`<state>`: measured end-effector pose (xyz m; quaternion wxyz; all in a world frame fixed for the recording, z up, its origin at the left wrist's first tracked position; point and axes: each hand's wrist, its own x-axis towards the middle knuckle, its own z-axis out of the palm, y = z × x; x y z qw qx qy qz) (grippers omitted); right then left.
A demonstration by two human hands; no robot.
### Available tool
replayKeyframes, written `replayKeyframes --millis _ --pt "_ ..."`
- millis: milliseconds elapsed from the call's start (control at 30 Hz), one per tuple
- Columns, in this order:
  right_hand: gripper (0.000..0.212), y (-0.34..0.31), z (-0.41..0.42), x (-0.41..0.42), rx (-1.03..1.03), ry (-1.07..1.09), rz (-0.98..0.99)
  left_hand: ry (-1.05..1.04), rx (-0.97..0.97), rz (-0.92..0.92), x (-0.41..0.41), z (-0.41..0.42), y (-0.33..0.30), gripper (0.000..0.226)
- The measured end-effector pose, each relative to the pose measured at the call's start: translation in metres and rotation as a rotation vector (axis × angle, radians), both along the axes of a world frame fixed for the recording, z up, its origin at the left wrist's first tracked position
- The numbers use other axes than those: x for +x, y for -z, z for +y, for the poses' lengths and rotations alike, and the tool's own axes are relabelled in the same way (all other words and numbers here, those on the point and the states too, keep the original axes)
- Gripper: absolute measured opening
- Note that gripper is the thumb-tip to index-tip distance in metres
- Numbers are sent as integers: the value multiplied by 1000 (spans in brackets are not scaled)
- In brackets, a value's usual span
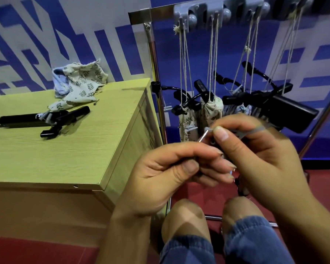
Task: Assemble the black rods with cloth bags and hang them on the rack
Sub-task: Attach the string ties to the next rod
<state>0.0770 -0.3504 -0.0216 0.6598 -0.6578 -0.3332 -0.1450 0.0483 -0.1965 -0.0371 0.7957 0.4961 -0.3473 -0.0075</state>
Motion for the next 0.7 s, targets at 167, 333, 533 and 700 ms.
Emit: replayKeyframes --millis 167,333,533,700 --pt "11 3 -1 1 -17 39 -14 -24 14 19 -1 -2 1 27" --pt "13 5 0 4 -150 113 -182 -114 47 45 -3 -5 -2 25" --pt "14 5 2 6 -149 86 -216 -366 114 34 -4 -6 -9 33" --pt "14 5 1 6 -218 109 -276 -380 78 114 -1 -2 -7 32"
